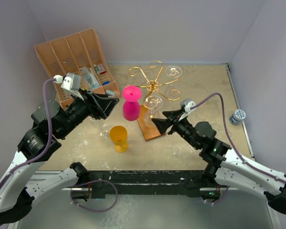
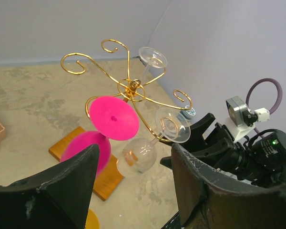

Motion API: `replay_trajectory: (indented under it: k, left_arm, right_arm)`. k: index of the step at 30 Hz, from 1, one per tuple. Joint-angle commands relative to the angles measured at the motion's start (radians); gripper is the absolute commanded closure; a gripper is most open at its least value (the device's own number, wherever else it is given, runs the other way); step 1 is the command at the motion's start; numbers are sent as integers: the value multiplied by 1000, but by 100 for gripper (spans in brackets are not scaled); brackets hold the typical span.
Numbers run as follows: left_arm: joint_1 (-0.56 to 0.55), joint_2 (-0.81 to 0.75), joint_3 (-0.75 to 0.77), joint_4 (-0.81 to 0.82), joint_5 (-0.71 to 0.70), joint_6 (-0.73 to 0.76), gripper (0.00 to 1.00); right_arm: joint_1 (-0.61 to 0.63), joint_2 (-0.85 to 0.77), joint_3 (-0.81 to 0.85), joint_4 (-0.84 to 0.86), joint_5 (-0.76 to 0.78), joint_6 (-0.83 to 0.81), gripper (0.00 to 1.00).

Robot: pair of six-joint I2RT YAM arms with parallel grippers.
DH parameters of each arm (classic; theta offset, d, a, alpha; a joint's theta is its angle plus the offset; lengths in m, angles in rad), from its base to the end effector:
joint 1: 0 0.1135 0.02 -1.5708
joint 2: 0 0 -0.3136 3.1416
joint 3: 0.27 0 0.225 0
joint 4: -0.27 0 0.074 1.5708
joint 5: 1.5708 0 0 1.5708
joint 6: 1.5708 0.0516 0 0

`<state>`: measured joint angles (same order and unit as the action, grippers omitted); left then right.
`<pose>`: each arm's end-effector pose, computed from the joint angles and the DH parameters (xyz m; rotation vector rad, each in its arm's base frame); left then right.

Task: Place the wine glass upside down on the wine glass rack

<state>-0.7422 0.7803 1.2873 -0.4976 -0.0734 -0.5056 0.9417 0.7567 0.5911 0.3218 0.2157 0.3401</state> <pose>0.0637 -0.0533 0.4931 0.1329 1.6320 -0.9162 0.0905 0.1056 0.3716 -0.2575 1.4582 0.9000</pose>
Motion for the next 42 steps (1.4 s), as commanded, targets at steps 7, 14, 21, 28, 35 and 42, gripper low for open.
replay_trajectory:
  k: [7,14,21,28,35,42]
  left_arm:
    - [-1,-33,-4,12,-42,26,40]
    - [-1,-36,-9,23,-31,29,40]
    - [-2,-47,-12,12,-26,26,40]
    - [-2,-61,-15,8,-29,20,40]
    - [-1,-89,-24,-15,-48,18,40]
    - [-1,-76,-36,1,-48,21,40]
  right_arm:
    - [-3,-146,90,-226,103,68,35]
    - [-4,-87,234,-504,502,203,35]
    - [-16,70,401,-756,723,398,35]
    - [-306,183,494,-862,616,397,39]
    - [-386,148,487,-1062,601,568,47]
    - [-387,42,453,-1207,563,696,49]
